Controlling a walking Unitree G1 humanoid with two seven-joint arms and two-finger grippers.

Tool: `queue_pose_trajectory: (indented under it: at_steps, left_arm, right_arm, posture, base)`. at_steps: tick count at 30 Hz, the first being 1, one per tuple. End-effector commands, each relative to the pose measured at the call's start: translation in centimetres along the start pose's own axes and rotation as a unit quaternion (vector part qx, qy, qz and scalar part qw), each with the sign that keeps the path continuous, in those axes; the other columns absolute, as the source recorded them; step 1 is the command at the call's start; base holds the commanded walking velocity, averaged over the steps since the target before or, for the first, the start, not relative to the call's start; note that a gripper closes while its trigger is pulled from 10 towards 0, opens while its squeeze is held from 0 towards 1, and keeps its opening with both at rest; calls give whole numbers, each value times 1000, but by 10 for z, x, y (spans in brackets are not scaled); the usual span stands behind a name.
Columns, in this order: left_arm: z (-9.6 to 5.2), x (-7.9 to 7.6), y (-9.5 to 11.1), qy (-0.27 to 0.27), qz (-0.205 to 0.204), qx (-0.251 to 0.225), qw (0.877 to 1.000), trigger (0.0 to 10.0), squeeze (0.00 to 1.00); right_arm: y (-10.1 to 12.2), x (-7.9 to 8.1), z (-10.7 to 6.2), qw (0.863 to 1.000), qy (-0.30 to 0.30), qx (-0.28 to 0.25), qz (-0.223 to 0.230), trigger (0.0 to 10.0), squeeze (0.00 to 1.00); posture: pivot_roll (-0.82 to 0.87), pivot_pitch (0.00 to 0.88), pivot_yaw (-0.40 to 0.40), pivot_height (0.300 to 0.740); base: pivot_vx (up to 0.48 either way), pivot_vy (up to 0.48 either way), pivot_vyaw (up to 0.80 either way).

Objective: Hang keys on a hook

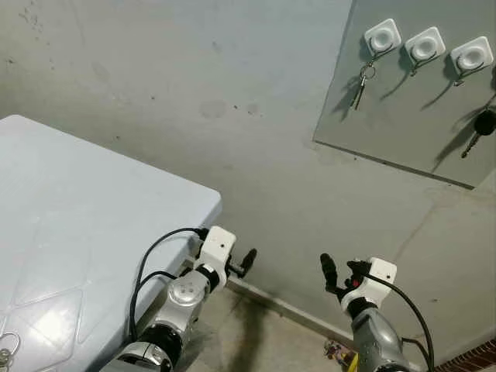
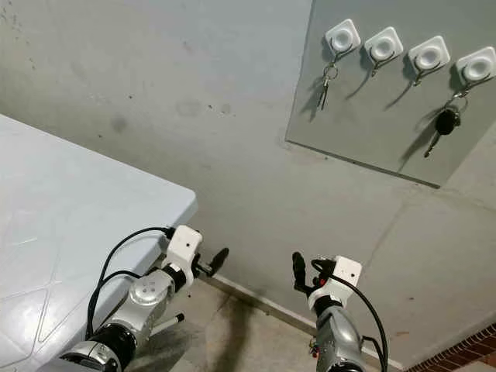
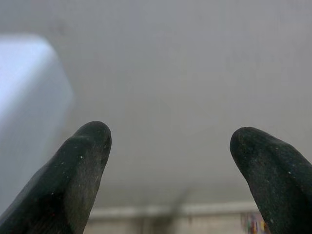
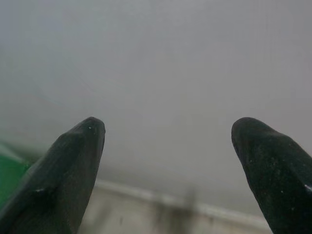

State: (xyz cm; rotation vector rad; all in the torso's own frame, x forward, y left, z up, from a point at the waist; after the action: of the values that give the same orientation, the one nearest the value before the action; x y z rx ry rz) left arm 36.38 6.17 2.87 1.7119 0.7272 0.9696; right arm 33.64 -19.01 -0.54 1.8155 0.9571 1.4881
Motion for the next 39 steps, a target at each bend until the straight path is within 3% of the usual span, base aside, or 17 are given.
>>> queue_pose_trajectory:
  at_steps: [1, 7, 12, 15, 17, 19, 21, 23, 34, 39]
  left_arm:
    - [5, 12, 24, 18, -6, -48, 999, 10000, 0]
    - [-1, 31, 56, 46, -22, -118, 992, 10000, 0]
    - [-6, 40, 68, 56, -35, -138, 988, 10000, 0]
    - [-12, 51, 74, 71, -44, -144, 986, 10000, 0]
    - [-18, 62, 76, 96, -56, -148, 983, 10000, 0]
    - [-23, 72, 75, 122, -72, -145, 979, 10000, 0]
    - [-26, 92, 66, 176, -132, -125, 967, 10000, 0]
    - [-30, 99, 66, 193, -149, -125, 962, 10000, 0]
    - [-35, 105, 76, 177, -125, -129, 968, 10000, 0]
    - [-37, 106, 82, 166, -94, -128, 973, 10000, 0]
  right_arm:
    - [20, 11, 4, 999, 27, -38, -17, 10000, 0]
    - [56, 35, -3, 990, 77, -112, -42, 10000, 0]
    - [73, 50, -8, 983, 97, -139, -67, 10000, 0]
    - [85, 65, -11, 979, 113, -149, -81, 10000, 0]
    - [90, 74, -13, 974, 119, -156, -116, 10000, 0]
    - [90, 75, -14, 975, 116, -152, -116, 10000, 0]
    - [91, 73, -14, 973, 110, -152, -134, 10000, 0]
    - [90, 73, -15, 973, 109, -149, -138, 10000, 0]
    - [92, 78, -20, 971, 102, -142, -162, 10000, 0]
    - [94, 79, -22, 972, 98, -141, -163, 10000, 0]
  posture:
    - [-8, 0, -22, 711]
    - [-9, 0, -22, 711]
    - [-9, 0, -22, 711]
    - [-10, 0, -21, 711]
    - [-4, 0, -20, 711]
    - [-4, 0, -20, 711]
    - [-1, 0, -24, 711]
    - [0, 0, -24, 711]
    - [-6, 0, -21, 711]
    - [-11, 0, -19, 711]
  base:
    - [0, 0, 0]
    - [0, 0, 0]
    - [0, 0, 0]
    - [0, 0, 0]
    - [0, 0, 0]
    - [0, 0, 0]
    - [0, 0, 0]
    - [0, 0, 0]
    - [0, 0, 0]
    - [0, 0, 0]
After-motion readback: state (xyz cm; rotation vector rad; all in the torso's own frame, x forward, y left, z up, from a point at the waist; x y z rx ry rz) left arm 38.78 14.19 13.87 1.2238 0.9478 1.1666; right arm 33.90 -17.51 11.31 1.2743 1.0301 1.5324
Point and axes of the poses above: a point about 5 cm out from each wrist's last joint towards the gripper, its own z axis pointing out of the wrist towards the gripper, its own y axis along the axis of the wrist's last joint, x = y × z, the point moved 6 cm from there along z, pointing out of the wrist towards the gripper, and after that the axes turned 14 degrees about z, right-handed, at the moved point
